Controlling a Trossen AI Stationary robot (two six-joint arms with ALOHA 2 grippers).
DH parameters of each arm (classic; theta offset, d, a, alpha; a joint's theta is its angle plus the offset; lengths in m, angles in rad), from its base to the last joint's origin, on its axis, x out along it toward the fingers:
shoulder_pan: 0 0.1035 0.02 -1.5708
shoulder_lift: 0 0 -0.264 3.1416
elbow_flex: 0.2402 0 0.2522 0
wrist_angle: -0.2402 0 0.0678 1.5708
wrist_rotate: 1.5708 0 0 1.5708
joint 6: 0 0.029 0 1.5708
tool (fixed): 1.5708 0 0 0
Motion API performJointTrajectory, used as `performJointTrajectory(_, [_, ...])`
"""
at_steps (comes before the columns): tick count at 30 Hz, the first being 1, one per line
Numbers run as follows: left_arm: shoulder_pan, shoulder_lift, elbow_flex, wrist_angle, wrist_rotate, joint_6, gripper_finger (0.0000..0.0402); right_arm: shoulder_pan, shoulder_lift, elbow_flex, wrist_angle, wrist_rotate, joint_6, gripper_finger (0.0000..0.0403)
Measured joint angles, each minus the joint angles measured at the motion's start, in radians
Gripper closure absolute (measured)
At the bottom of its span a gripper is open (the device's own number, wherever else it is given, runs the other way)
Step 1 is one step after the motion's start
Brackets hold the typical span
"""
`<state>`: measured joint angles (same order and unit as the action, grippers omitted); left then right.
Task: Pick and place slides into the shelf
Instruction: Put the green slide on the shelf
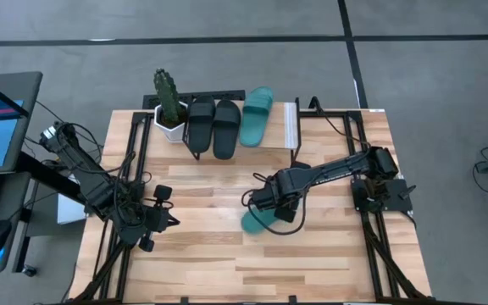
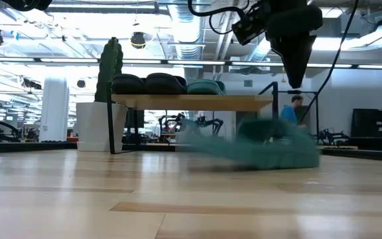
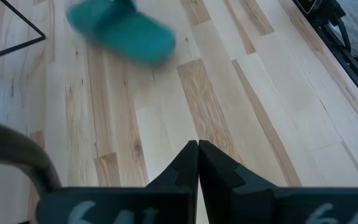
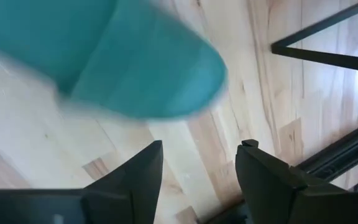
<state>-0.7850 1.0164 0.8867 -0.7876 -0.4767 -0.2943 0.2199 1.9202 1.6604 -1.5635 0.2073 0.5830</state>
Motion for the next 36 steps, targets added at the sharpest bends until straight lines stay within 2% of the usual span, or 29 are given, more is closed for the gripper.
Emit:
performJointTrajectory(7, [0.000, 0.000, 0.000, 0.000, 0.000, 0.000, 0.0400, 0.003, 0.000, 0.000, 0.019, -0.028, 0.014, 0.0223])
performJointTrajectory(12, [0.000, 0.000, 0.000, 0.000, 0.001, 0.000, 0.0400, 0.038, 0.000, 0.000, 0.201, -0.130, 0.039, 0.0217])
performJointTrajectory(17, [0.000, 0.000, 0.000, 0.000, 0.009, -0.001, 0.0400, 0.110, 0.000, 0.000, 0.414, -0.086, -0.037, 0.0216])
performJointTrajectory(22, [0.000, 0.000, 0.000, 0.000, 0.009, 0.000, 0.0400, 0.193, 0.000, 0.000, 0.520, 0.038, -0.118, 0.0227])
performJointTrajectory(26, [0.000, 0.000, 0.000, 0.000, 0.008, 0.000, 0.0400, 0.230, 0.038, 0.000, 0.600, 0.082, -0.139, 0.0237])
performJointTrajectory(28, [0.000, 0.000, 0.000, 0.000, 0.005, 0.001, 0.0400, 0.234, 0.062, -0.002, 0.620, 0.086, -0.115, 0.0244])
performJointTrajectory(30, [0.000, 0.000, 0.000, 0.000, 0.005, 0.000, 0.0400, 0.222, 0.100, 0.007, 0.712, 0.088, -0.045, 0.0251])
performJointTrajectory(32, [0.000, -0.001, 0.000, 0.000, 0.004, 0.000, 0.0400, 0.207, 0.123, -0.007, 0.661, 0.093, 0.018, 0.0260])
performJointTrajectory(34, [0.000, 0.000, 0.000, 0.000, 0.004, 0.000, 0.0400, 0.180, 0.169, 0.011, 0.770, 0.063, 0.058, 0.0270])
performJointTrajectory(36, [0.000, -0.001, 0.000, 0.000, 0.003, 0.006, 0.0400, 0.162, 0.178, -0.001, 0.688, 0.015, 0.062, 0.0280])
